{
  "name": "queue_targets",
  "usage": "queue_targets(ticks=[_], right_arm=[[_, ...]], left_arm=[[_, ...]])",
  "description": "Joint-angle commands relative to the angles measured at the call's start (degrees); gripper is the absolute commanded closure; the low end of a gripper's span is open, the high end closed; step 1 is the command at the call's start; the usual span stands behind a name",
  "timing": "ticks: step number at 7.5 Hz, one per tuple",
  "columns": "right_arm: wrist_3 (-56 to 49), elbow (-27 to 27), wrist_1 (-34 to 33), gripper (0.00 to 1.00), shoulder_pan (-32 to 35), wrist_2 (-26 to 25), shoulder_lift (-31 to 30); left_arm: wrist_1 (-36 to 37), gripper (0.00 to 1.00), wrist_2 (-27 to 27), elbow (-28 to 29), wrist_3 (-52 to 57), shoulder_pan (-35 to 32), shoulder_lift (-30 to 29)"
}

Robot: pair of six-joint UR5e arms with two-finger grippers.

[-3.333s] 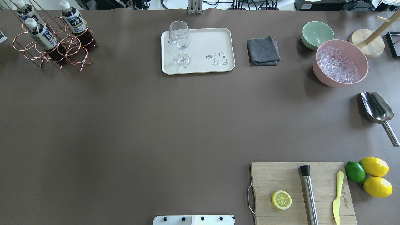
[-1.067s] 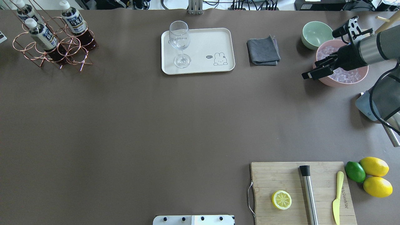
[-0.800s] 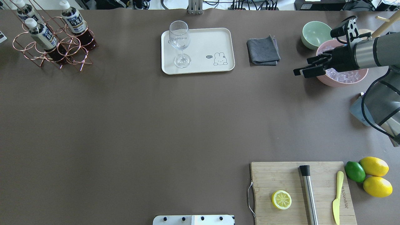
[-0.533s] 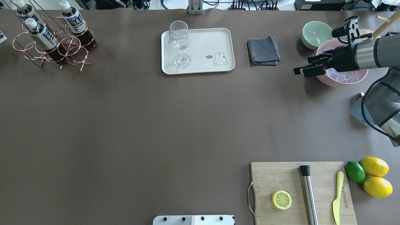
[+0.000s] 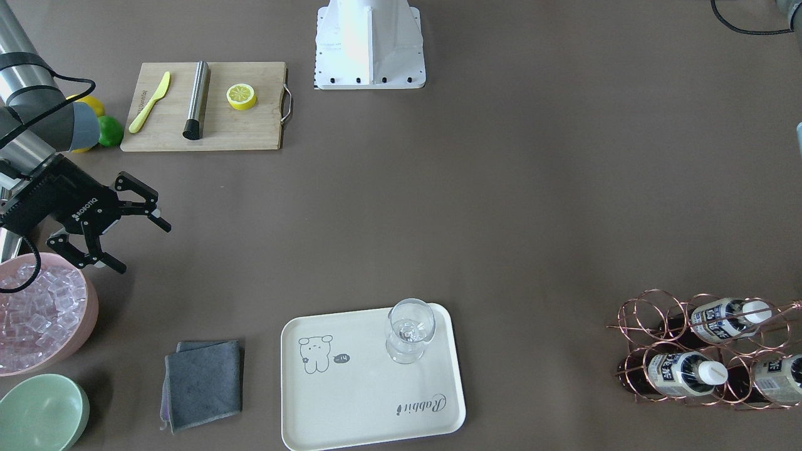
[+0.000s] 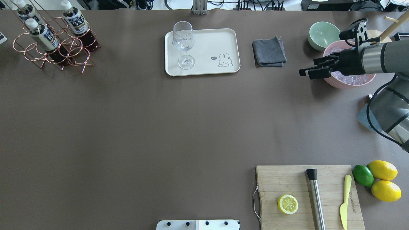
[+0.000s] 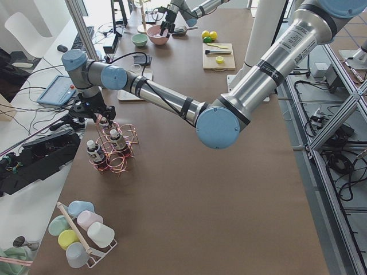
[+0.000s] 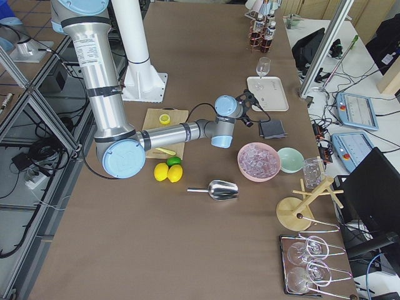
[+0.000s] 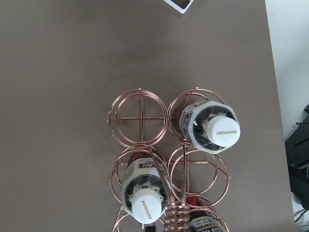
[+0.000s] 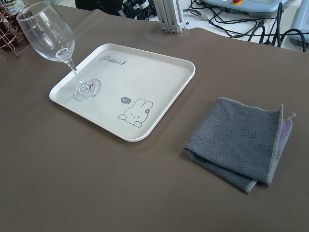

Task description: Take tea from basket to plate

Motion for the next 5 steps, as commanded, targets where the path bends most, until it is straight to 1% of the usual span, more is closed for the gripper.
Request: queue_targets(ticks=[1, 2, 3, 4, 5], right_arm=[[-0.1, 0.1, 0.1, 0.01, -0.4, -0.1, 0.0], [-0.1, 0.1, 0.2, 0.01, -0.5, -0.1, 0.0], [-0.1, 0.1, 0.1, 0.01, -0.6, -0.1, 0.0], [-0.1, 0.2, 0.1, 0.01, -0.7, -0.1, 0.0], [-0.1, 0.2, 0.1, 0.01, -0.7, -0.1, 0.0]], left_arm=[[0.4, 1.0, 0.1, -0.2, 0.3, 0.7, -0.3], [0.9, 1.0, -0.2, -1.5, 0.4, -0.1, 0.0], [5.7, 1.0, -0.3, -5.6, 0.1, -0.4, -0.3], [13.3, 1.0, -0.2, -12.6, 0.1, -0.3, 0.6], [21.5, 1.0, -0.2, -22.3, -0.1, 0.3, 2.4]])
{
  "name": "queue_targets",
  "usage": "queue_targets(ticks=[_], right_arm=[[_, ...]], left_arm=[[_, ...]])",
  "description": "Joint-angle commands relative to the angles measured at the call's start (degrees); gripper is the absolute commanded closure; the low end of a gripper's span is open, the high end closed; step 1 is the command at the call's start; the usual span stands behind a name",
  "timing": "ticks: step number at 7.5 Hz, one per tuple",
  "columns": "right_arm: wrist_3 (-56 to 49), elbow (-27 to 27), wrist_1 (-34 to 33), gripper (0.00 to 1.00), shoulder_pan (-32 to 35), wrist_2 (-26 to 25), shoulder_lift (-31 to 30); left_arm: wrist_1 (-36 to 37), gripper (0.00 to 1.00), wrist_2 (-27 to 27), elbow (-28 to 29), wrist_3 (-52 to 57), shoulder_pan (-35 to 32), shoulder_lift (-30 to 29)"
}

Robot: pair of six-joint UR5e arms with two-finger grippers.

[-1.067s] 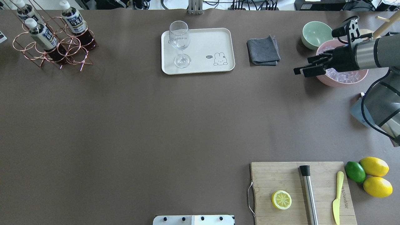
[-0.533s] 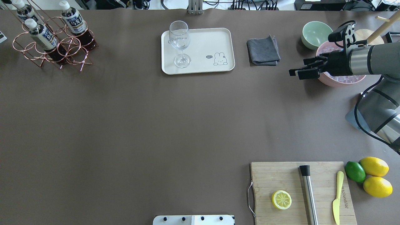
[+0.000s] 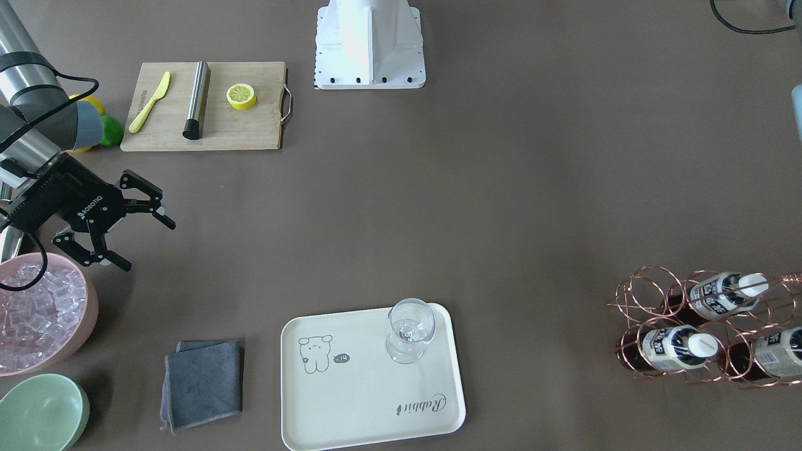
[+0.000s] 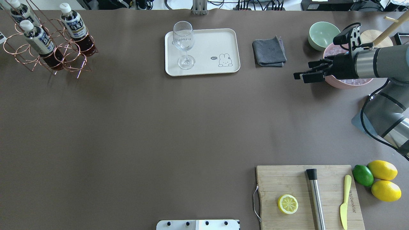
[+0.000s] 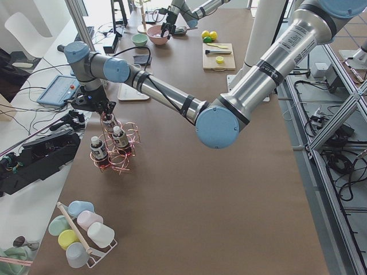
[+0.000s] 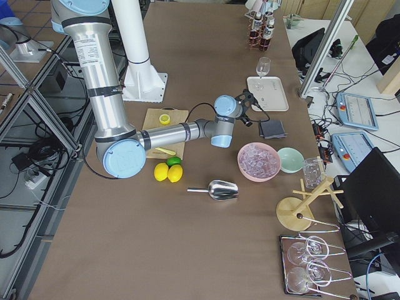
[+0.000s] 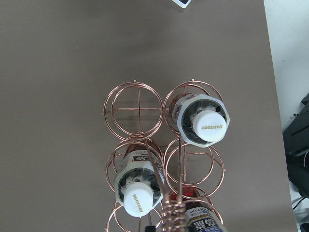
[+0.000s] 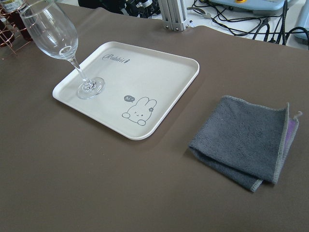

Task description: Take tea from basket to plate

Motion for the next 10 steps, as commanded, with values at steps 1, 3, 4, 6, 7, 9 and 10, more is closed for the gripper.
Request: queue_targets(ticks=[1, 3, 4, 6, 7, 9, 10], right_arm=[[0.1, 0.2, 0.0, 0.01, -0.1, 0.0, 0.0], [0.1, 0.3, 0.1, 0.01, -0.1, 0.3, -0.1], [0.1, 0.4, 0.1, 0.01, -0.1, 0.4, -0.1], [0.1, 0.9, 0.1, 0.01, -0.1, 0.7, -0.5], [0.3, 0.9, 0.1, 0.01, -0.1, 0.7, -0.7], [0.1, 1.4, 0.1, 0.01, -0.1, 2.4, -1.8], [0.1, 1.7, 0.1, 0.01, 0.1, 3.6, -2.2]], left_arm=[[20.9, 1.0, 0.0, -25.0, -4.1, 1.6, 4.0], [22.9, 1.0, -5.8, -36.4, -20.1, 3.4, 4.6], [22.9, 1.0, -6.3, -40.0, -27.6, 9.1, 4.3], [21.9, 1.0, -5.8, -42.6, -41.1, 16.8, -0.4], [19.7, 1.0, -6.5, -42.6, -44.8, 18.7, -2.6], [11.4, 1.0, -4.8, -41.6, -52.6, 24.5, -3.4], [8.9, 1.0, -4.1, -40.5, -52.7, 26.7, -4.7]])
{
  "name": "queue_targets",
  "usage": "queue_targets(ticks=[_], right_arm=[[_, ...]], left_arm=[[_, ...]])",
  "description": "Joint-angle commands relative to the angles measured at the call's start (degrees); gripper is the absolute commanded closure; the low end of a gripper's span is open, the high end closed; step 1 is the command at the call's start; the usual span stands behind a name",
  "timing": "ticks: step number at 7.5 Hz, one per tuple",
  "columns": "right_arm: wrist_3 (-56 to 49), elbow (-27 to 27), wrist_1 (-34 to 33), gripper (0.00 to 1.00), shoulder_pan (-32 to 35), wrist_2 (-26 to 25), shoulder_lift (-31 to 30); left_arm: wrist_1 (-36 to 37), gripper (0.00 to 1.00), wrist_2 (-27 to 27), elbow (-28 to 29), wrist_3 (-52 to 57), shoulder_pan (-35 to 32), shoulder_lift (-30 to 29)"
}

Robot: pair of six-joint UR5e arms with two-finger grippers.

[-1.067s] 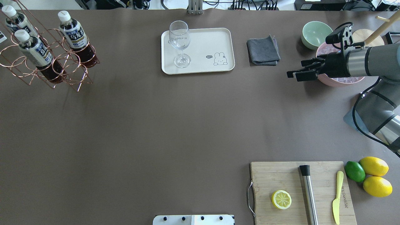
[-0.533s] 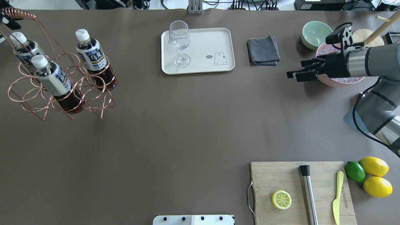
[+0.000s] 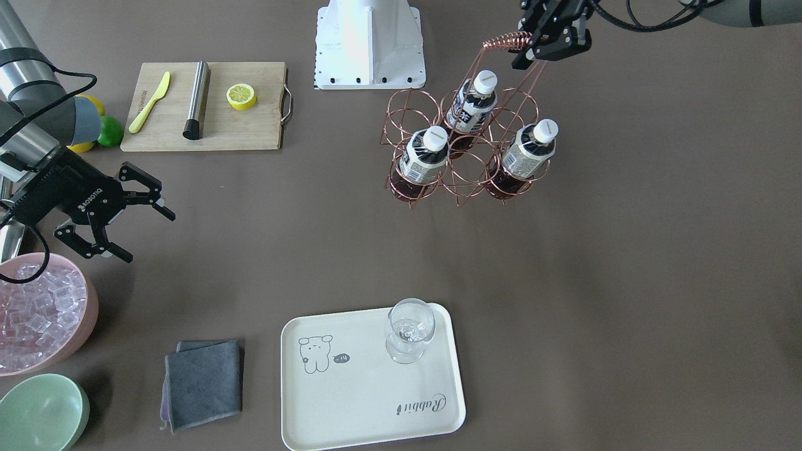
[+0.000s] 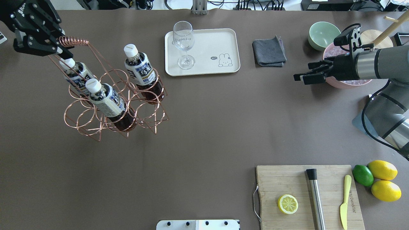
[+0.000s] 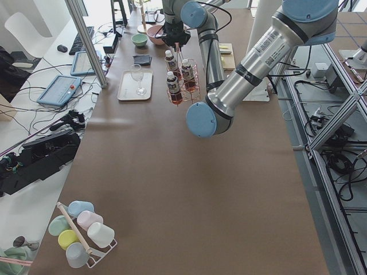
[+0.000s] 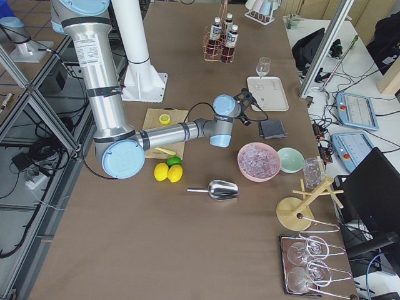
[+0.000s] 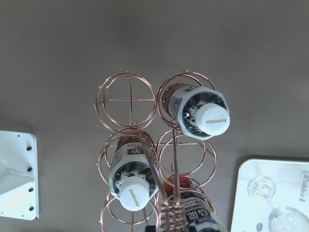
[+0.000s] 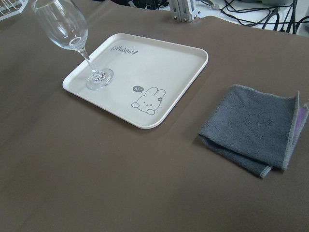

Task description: Take tea from basket to plate

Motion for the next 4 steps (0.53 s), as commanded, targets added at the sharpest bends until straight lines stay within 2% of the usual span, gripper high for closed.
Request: queue_targets(ticks=[1, 2, 4], right_arm=[[0.0, 0.5, 0.0, 0.01, 0.3, 1.9, -1.0], [0.0, 0.5, 0.0, 0.0, 0.3, 1.9, -1.0], [0.0, 0.5, 0.0, 0.0, 0.3, 2.0, -1.1]], left_arm=[[-5.0, 1.0, 3.1, 1.3, -3.2, 7.1, -2.7], [-5.8, 1.0, 4.0, 1.3, -4.8, 9.6, -2.9], [-11.9, 1.0, 14.0, 3.6, -9.7, 18.3, -2.9]])
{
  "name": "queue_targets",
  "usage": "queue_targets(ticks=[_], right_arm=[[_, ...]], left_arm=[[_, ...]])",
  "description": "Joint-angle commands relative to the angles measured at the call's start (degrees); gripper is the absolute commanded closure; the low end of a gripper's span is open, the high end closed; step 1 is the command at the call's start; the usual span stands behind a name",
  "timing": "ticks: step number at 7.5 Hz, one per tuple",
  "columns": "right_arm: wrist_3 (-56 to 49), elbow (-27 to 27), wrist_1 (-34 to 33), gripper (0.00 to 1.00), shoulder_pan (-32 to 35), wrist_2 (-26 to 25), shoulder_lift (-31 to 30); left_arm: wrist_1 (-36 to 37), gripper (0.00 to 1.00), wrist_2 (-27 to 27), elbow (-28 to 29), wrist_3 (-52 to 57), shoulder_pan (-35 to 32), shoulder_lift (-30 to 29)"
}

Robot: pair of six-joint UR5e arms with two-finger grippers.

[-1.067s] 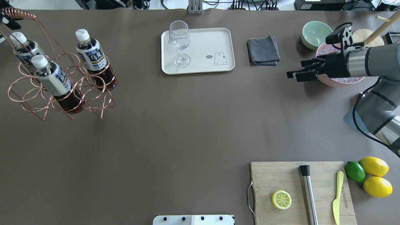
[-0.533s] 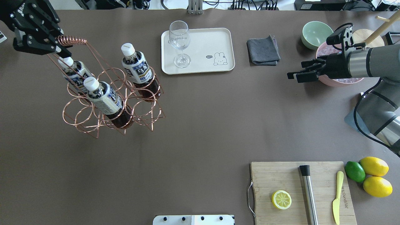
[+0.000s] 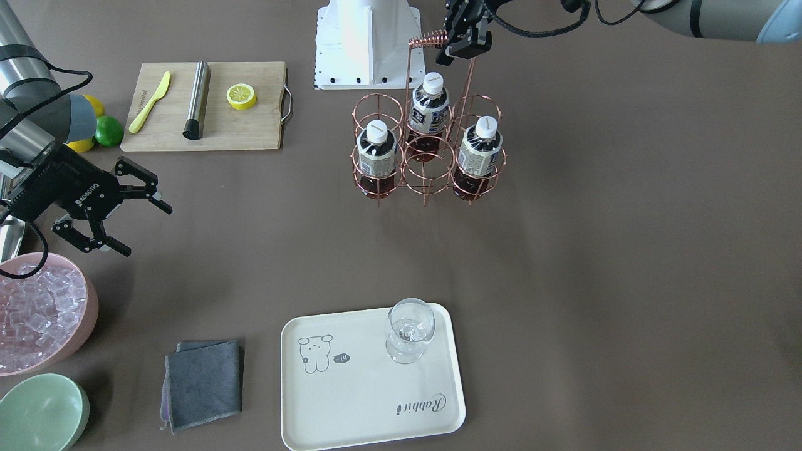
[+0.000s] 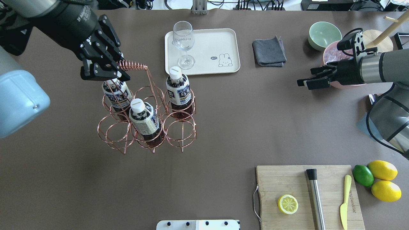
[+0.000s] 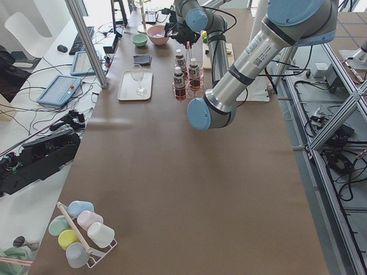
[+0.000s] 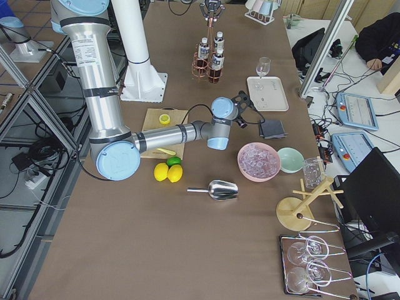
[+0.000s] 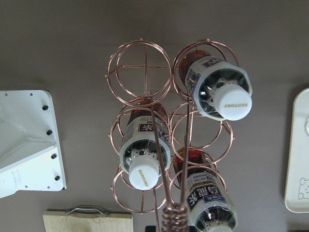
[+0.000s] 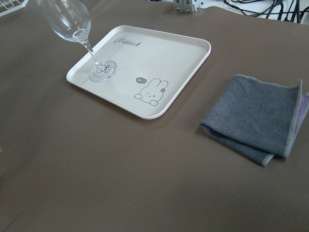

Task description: Take tea from basket to plate

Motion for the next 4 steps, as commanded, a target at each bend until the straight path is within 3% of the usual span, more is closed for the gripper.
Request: queue_targets(ticks=[1, 4], right_arm=[[0.0, 1.5, -0.1, 0.01, 0.1, 0.2, 0.0], [1.8, 8.1, 0.4, 0.01, 0.1, 1.0, -1.7]], left_arm=[[-4.7, 1.0, 8.1, 1.6, -4.3, 7.3, -0.2], [-4.7, 1.0, 8.2, 4.8, -5.1, 7.2, -2.9]])
